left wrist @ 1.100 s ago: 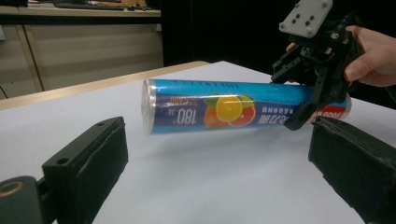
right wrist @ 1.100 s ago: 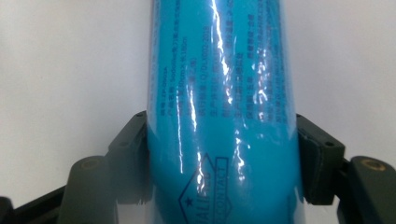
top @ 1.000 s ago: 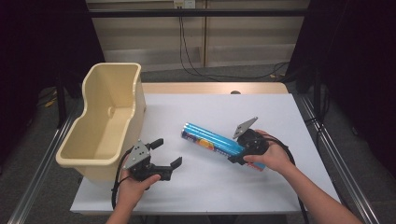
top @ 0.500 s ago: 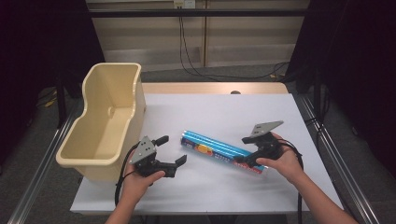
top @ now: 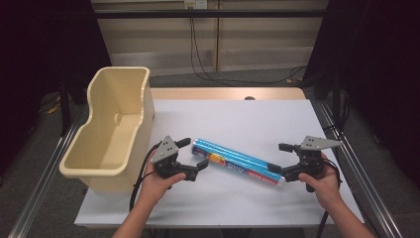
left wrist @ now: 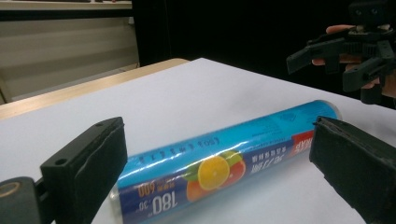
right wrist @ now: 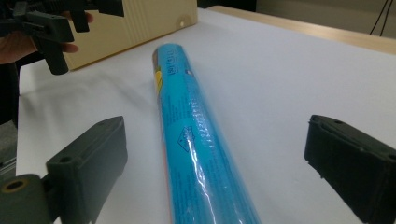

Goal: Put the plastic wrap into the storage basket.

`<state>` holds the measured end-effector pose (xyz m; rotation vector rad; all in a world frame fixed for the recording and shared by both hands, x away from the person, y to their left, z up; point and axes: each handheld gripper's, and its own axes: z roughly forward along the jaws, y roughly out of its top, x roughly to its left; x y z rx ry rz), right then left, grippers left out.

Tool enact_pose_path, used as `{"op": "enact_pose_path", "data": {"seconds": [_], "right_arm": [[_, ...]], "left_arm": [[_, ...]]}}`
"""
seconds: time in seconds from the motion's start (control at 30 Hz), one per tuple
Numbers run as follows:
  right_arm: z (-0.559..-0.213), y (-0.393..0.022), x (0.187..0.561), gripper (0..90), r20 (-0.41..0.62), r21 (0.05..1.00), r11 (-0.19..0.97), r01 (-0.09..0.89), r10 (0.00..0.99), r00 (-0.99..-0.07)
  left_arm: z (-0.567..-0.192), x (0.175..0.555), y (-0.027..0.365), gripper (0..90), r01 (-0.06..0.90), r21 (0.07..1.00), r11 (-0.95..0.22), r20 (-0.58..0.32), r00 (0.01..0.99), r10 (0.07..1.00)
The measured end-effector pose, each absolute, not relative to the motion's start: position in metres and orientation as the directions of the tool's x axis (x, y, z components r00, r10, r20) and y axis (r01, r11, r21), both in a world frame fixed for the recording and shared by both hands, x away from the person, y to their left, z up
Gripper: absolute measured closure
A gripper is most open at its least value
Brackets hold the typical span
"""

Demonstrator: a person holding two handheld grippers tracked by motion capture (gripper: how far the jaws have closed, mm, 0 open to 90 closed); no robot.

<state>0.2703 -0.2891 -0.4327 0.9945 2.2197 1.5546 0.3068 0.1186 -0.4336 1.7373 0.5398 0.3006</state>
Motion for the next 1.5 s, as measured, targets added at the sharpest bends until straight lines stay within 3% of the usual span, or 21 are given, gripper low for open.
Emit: {"op": "enact_pose_path", "data": {"seconds": [0.2,0.57,0.77,1.5], "right_arm": [[-0.438,-0.298,0.257,2.8,0.154,0.927,0.143,0.348,0.699,-0.698],[-0.441,-0.308,0.246,2.5,0.151,0.947,0.101,0.305,0.699,-0.699],[-0.440,-0.311,0.244,2.9,0.153,0.950,0.094,0.299,0.695,-0.703],[-0.438,-0.317,0.242,4.4,0.151,0.952,0.087,0.294,0.702,-0.696]], "left_arm": [[-0.431,0.316,0.102,3.2,0.193,0.958,-0.211,-0.072,0.878,0.473],[-0.426,0.343,0.064,1.2,0.179,0.889,-0.421,-0.022,0.936,0.352],[-0.430,0.355,0.047,0.0,0.167,0.808,-0.565,0.002,0.958,0.286],[-0.459,0.368,0.002,0.7,-0.017,0.689,-0.725,0.075,0.996,0.047]]}}
